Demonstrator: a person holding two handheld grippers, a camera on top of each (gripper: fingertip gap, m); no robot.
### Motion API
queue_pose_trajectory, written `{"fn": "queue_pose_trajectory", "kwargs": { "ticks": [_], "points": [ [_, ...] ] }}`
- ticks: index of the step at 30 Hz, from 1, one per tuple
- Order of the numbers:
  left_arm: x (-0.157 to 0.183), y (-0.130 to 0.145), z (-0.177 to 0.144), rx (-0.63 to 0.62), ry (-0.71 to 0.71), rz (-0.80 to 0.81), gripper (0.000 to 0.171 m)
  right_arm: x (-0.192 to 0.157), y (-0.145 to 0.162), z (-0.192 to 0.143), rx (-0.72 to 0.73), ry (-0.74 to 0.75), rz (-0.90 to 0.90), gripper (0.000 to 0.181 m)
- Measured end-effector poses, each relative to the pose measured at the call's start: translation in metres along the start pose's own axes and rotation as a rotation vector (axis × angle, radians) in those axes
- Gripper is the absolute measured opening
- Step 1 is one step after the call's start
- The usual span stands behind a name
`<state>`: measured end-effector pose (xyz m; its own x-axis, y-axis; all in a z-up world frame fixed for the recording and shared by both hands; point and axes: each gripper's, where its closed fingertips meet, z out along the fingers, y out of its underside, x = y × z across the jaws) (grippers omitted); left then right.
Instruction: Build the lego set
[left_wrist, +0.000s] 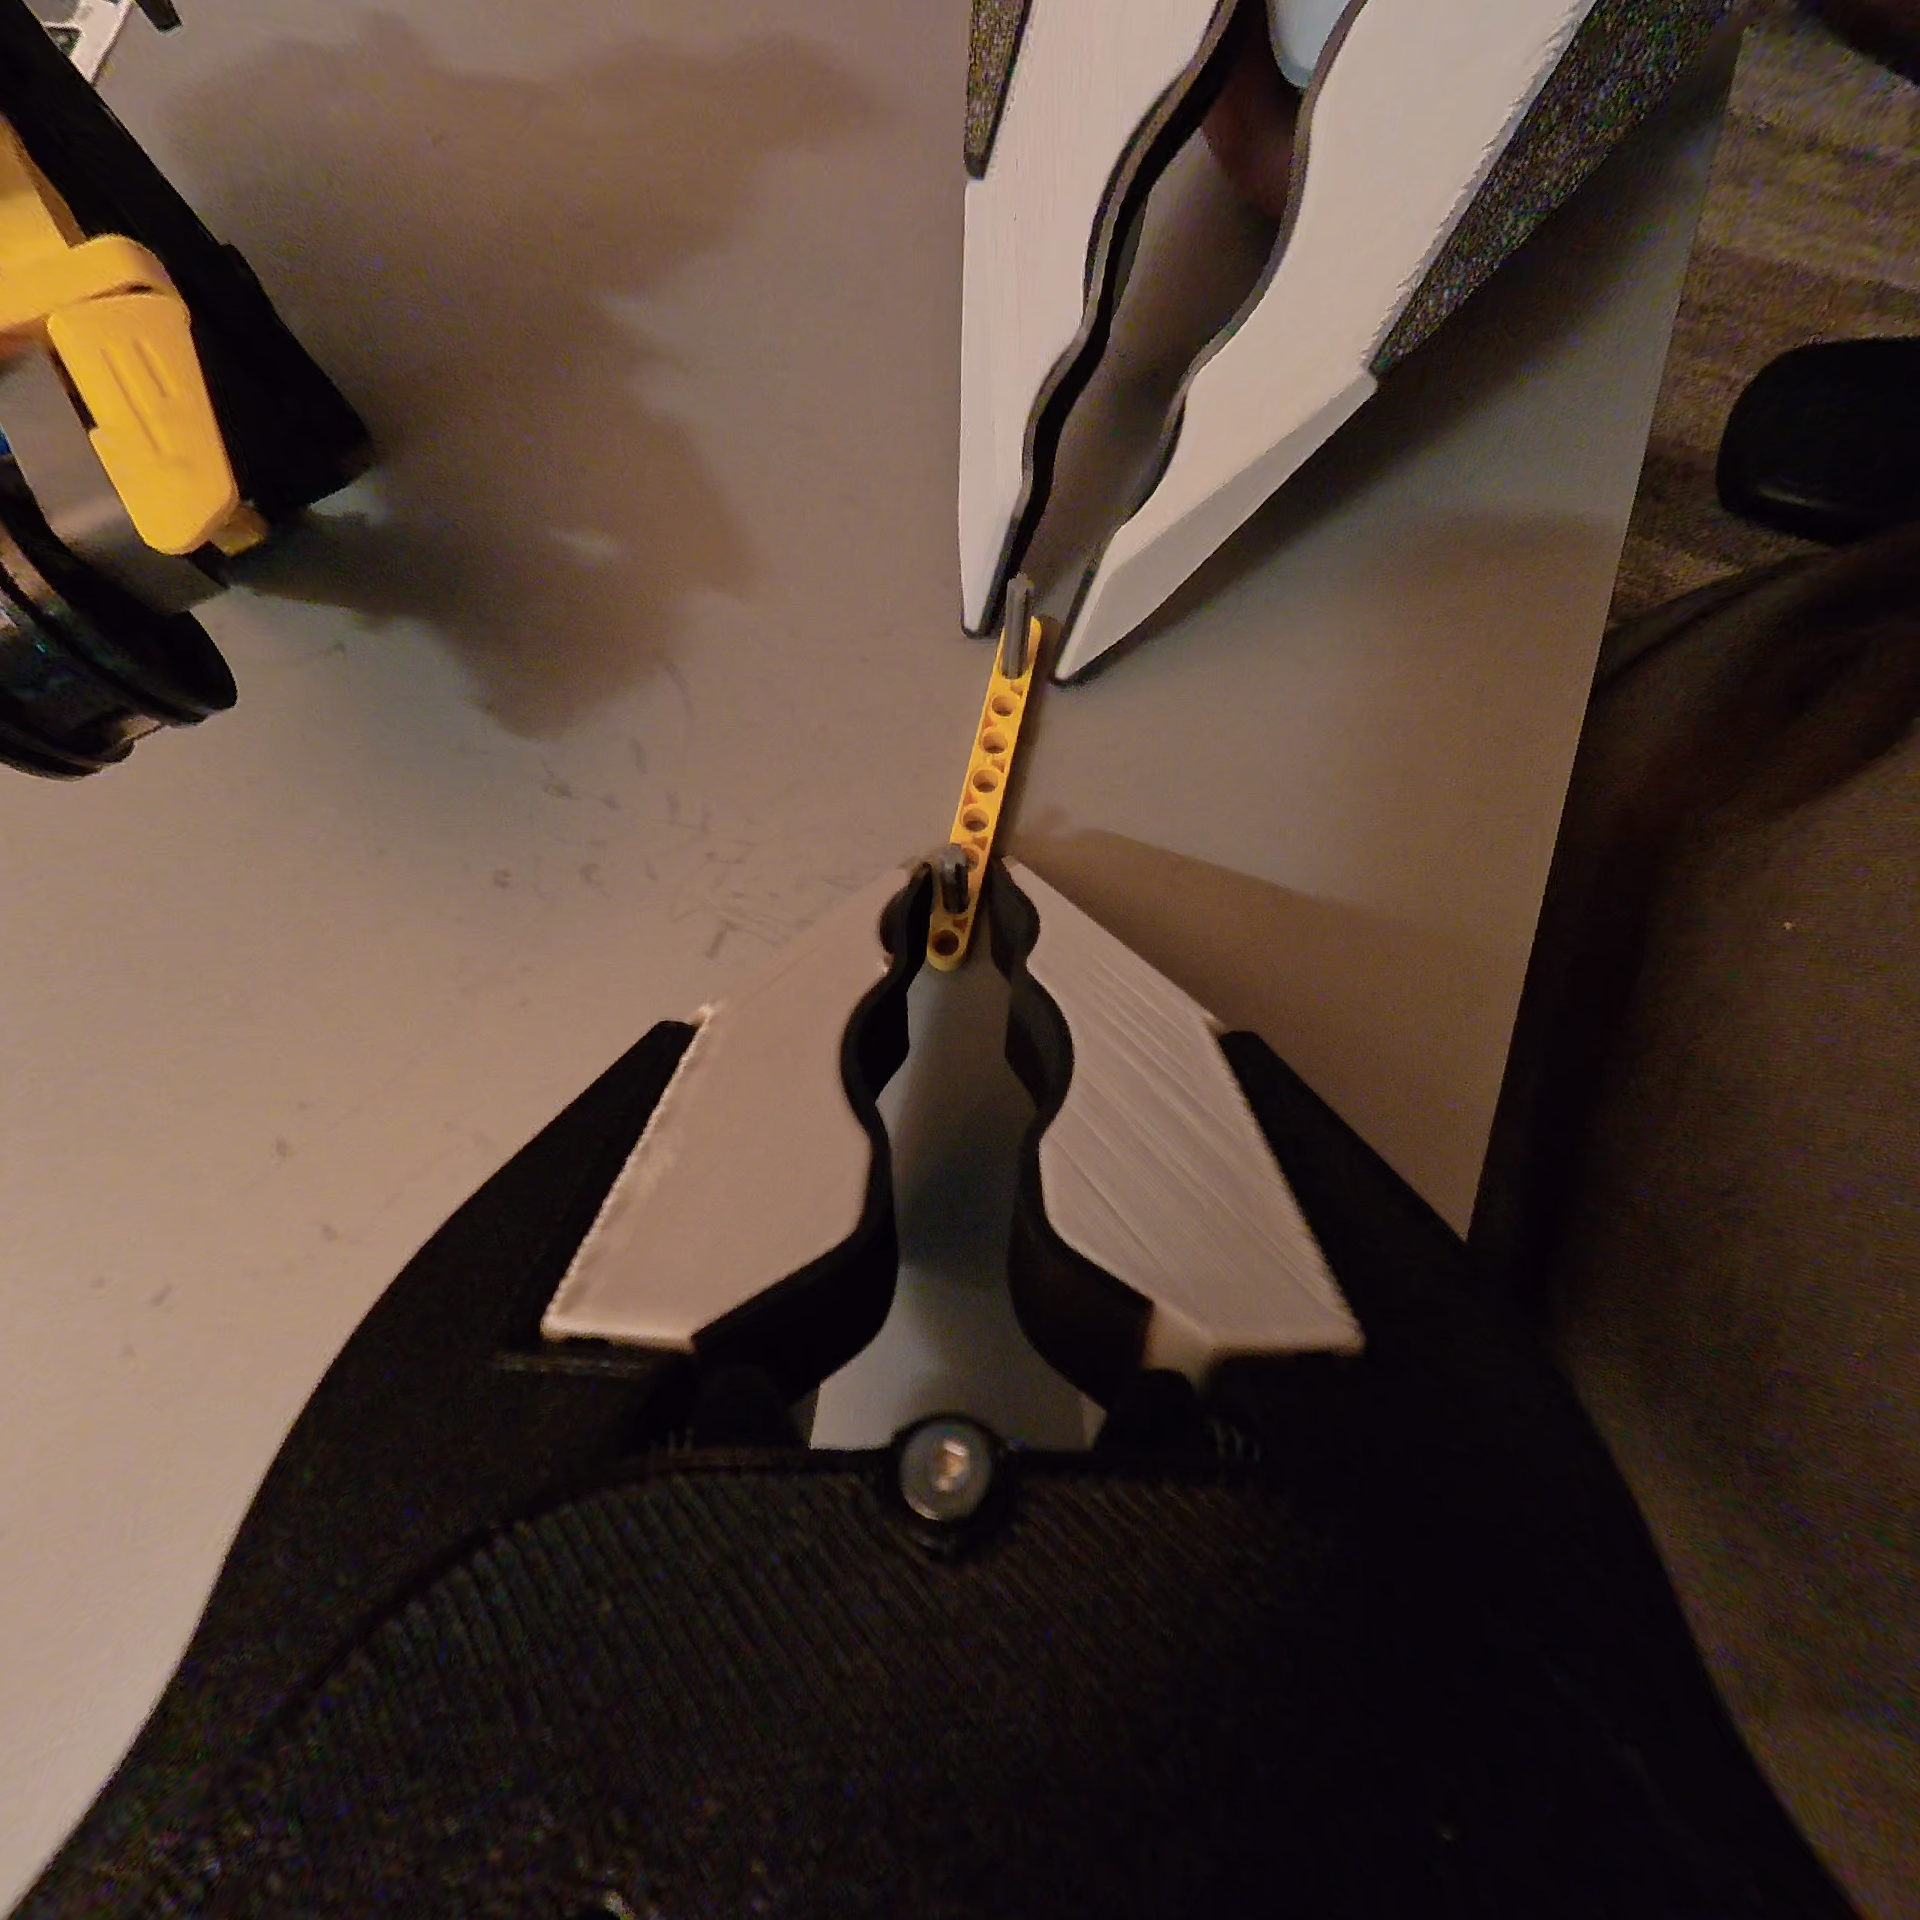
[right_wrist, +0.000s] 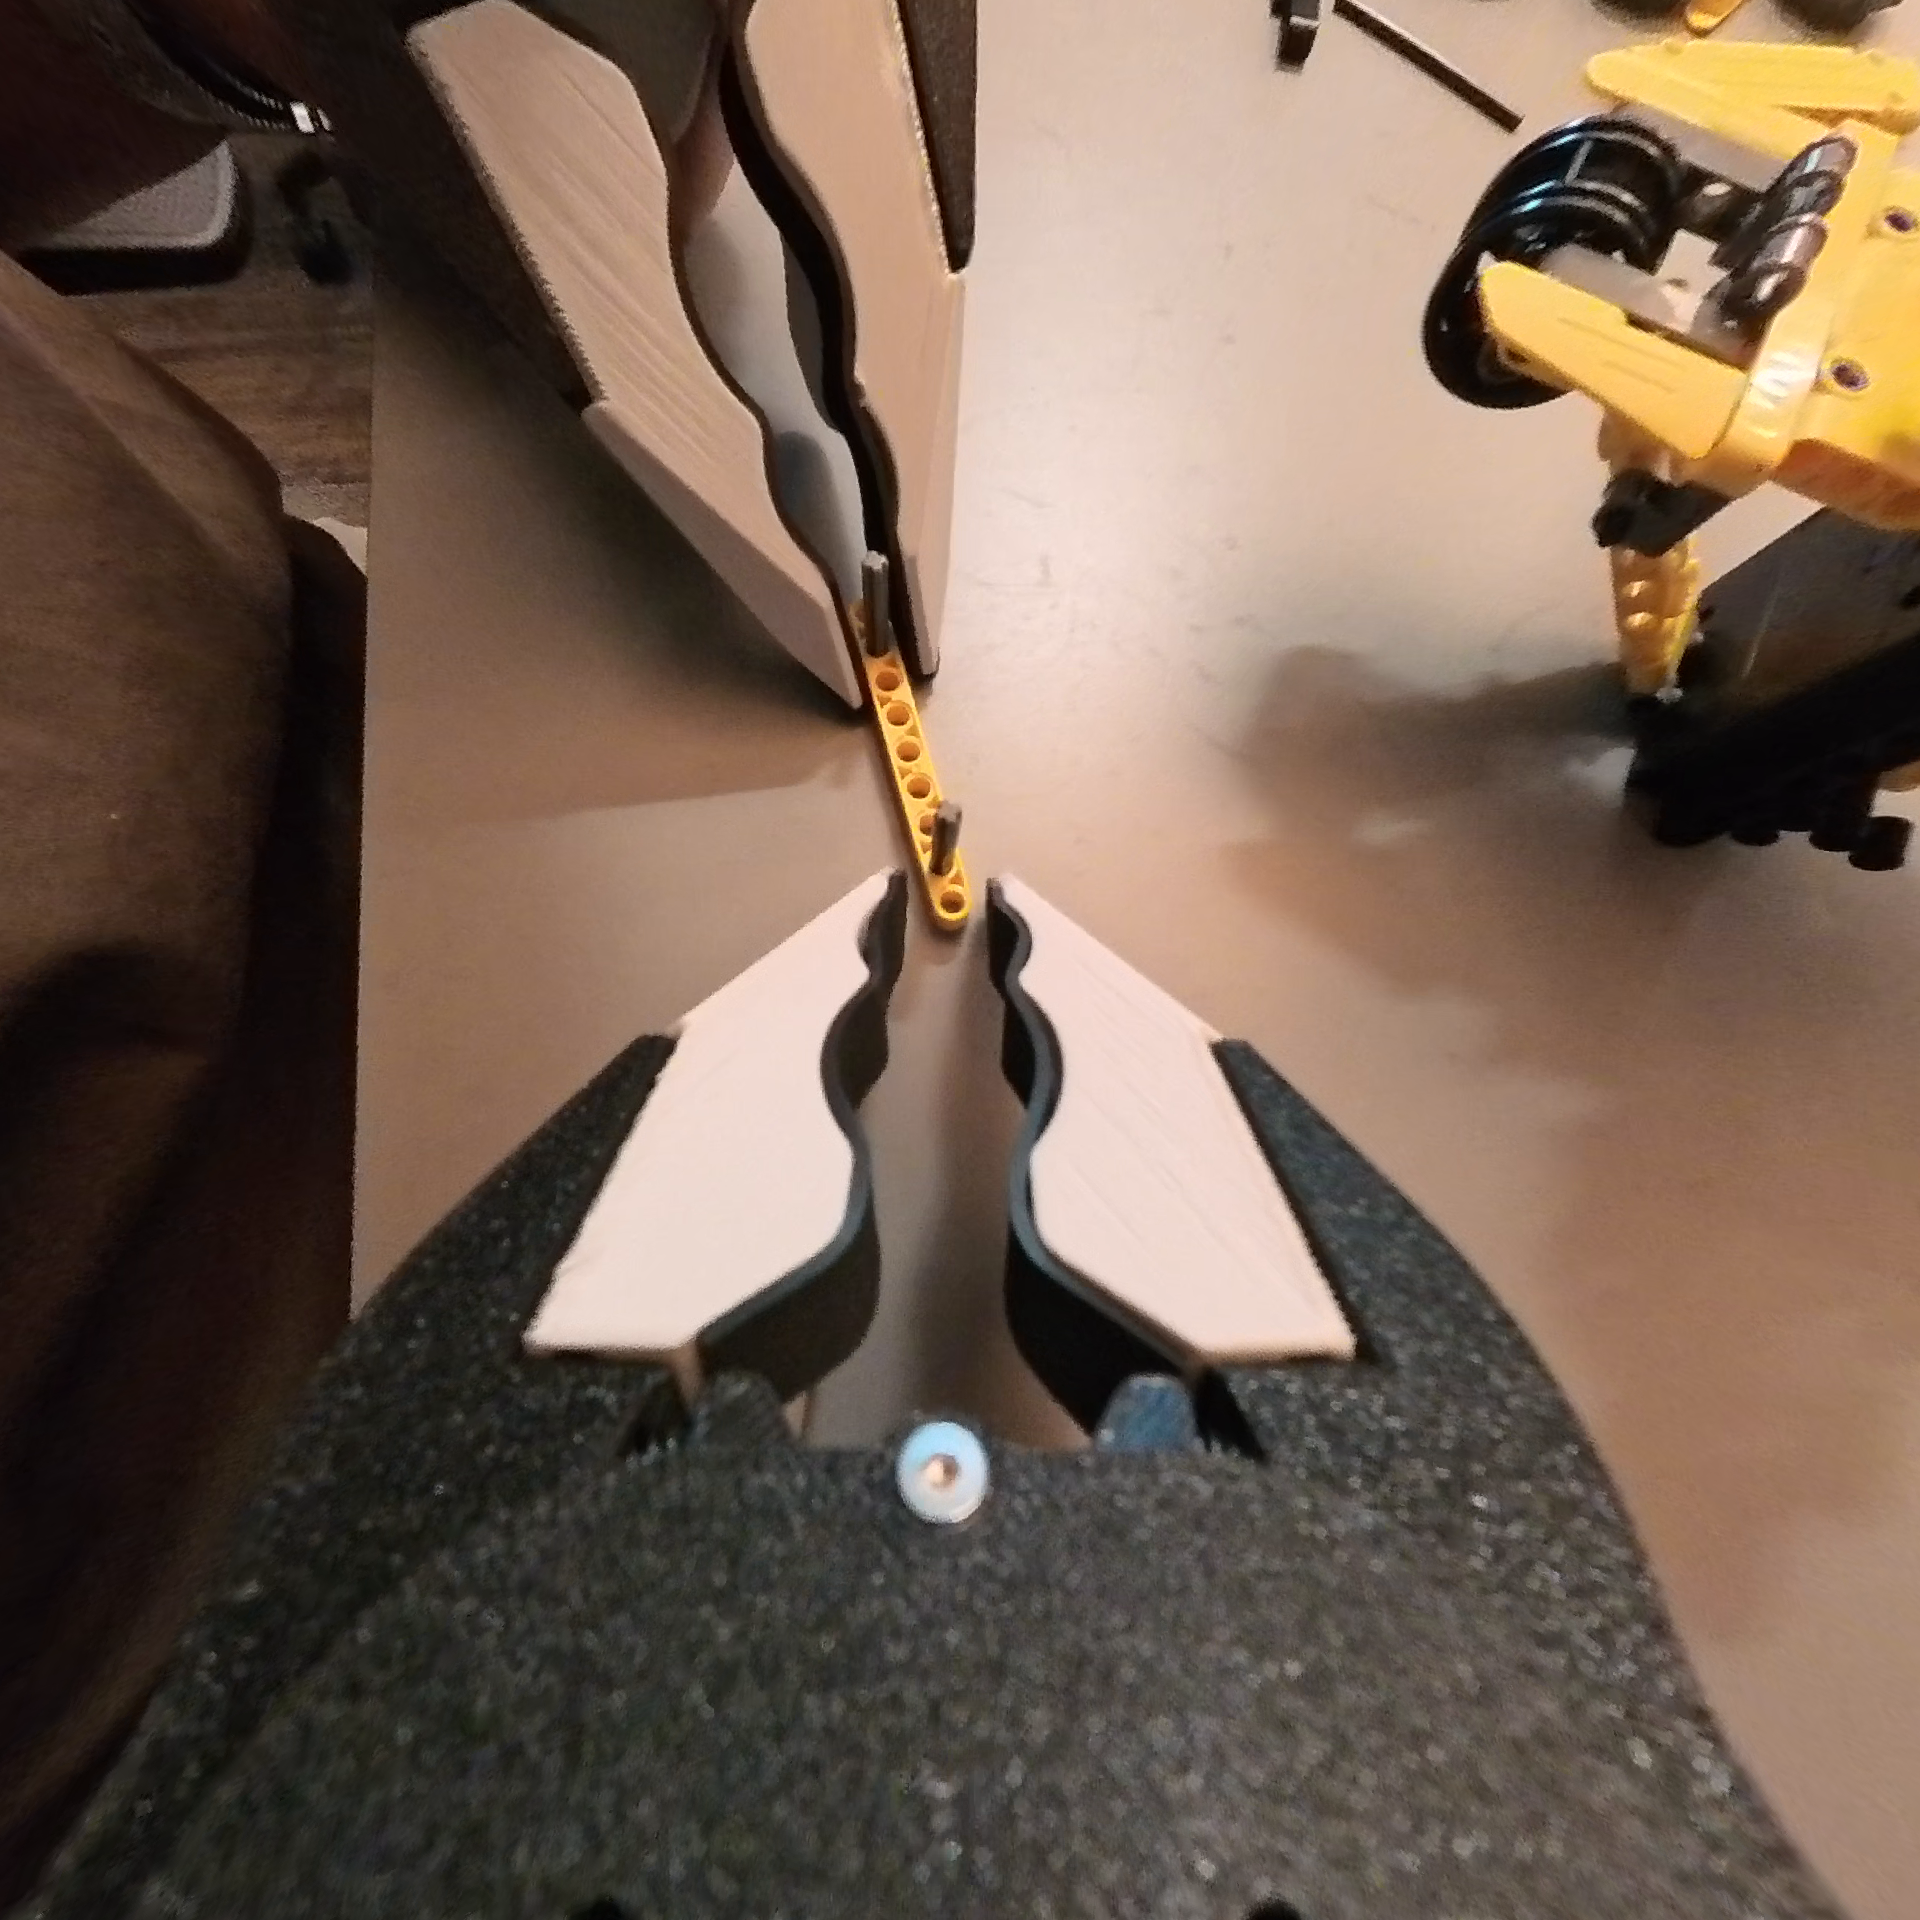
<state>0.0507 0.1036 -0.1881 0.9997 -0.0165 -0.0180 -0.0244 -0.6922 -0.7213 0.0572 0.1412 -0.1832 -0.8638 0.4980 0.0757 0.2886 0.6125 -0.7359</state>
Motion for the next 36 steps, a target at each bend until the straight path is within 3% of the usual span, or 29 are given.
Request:
{"fn": "queue_pose_trajectory", "kwargs": {
  "ticks": [10, 36],
  "points": [
    [0.0005, 0.0, -0.0001, 0.0, 0.001, 0.002, 0.011, 0.0004, 0.0019, 0.0006, -0.01, 0.008, -0.007, 0.008],
    [0.0005, 0.0, 0.0, 0.0, 0.005, -0.006, 0.014, 0.0008, 0.0017, -0.0071, 0.019, 0.03, -0.005, 0.013]
  ]
}}
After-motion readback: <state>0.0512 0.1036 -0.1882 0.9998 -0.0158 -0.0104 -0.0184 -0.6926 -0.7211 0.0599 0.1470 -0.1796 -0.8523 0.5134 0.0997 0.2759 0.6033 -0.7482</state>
